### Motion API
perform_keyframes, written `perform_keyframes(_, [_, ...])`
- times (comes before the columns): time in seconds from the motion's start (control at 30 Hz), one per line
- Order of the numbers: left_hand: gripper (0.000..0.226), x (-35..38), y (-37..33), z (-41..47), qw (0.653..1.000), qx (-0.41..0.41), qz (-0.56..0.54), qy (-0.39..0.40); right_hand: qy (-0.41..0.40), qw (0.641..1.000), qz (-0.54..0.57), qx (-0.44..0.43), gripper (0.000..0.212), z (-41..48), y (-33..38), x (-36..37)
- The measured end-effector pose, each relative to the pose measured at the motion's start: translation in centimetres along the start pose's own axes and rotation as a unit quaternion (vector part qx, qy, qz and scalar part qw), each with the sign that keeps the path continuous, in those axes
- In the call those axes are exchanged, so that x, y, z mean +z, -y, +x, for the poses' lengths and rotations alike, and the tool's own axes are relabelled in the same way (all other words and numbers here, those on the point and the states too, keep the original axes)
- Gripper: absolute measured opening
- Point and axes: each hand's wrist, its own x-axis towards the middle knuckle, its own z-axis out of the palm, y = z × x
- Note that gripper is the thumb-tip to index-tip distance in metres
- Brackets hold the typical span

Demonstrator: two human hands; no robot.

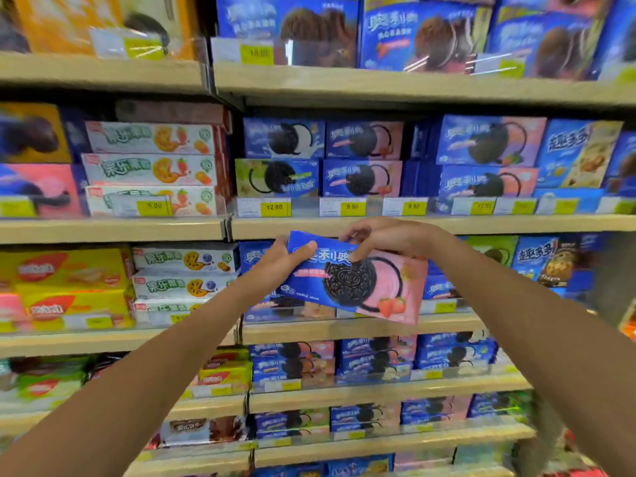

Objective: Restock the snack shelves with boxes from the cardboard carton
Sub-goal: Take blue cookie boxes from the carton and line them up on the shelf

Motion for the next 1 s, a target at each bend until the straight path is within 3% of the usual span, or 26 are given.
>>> perform_keyframes(0.13, [0.081,-0.2,-3.4,1.3,0.998,0.029,-0.036,-0.043,-0.07,0.996,-0.048,-0.023,0.036,0.1,1.9,-3.3])
perform_keyframes(0.27, [0.048,-0.3,-6.5,4.0,0.99,0.064,-0.072,-0.106,-0.225,0.968,-0.081,-0.075,0.036,1.1,2.1,-6.5])
perform_keyframes(0.4, [0.04,-0.7,-9.1,7.7,0.971,0.084,-0.121,-0.188,-0.41,0.906,-0.086,-0.059,0.043,2.4,0.9,-10.5])
perform_keyframes(0.53, [0.059,-1.0,-10.6,11.2,0.964,0.067,-0.153,-0.205,-0.368,0.928,0.061,-0.002,0.044,4.4,-0.8,-11.9])
perform_keyframes(0.67, [0.048,-0.4,-11.4,14.5,0.965,0.048,-0.138,-0.216,-0.389,0.913,0.126,0.008,0.034,7.6,-1.8,-12.8])
perform_keyframes(0.73, [0.06,0.0,-11.9,15.8,0.965,0.054,-0.109,-0.232,-0.398,0.902,0.168,0.009,0.035,9.3,-2.5,-13.4])
perform_keyframes(0.87, [0.086,-0.4,-11.8,19.3,0.965,0.04,-0.08,-0.247,-0.418,0.892,0.17,0.009,0.021,12.7,-3.7,-14.3])
perform_keyframes(0.93, [0.09,-0.6,-11.6,20.6,0.969,0.015,-0.059,-0.241,-0.439,0.883,0.164,0.007,0.03,13.9,-4.2,-14.7])
perform_keyframes(1.0, [0.088,-0.5,-11.7,21.5,0.974,0.003,-0.038,-0.222,-0.453,0.878,0.155,-0.004,0.022,14.7,-4.5,-15.0])
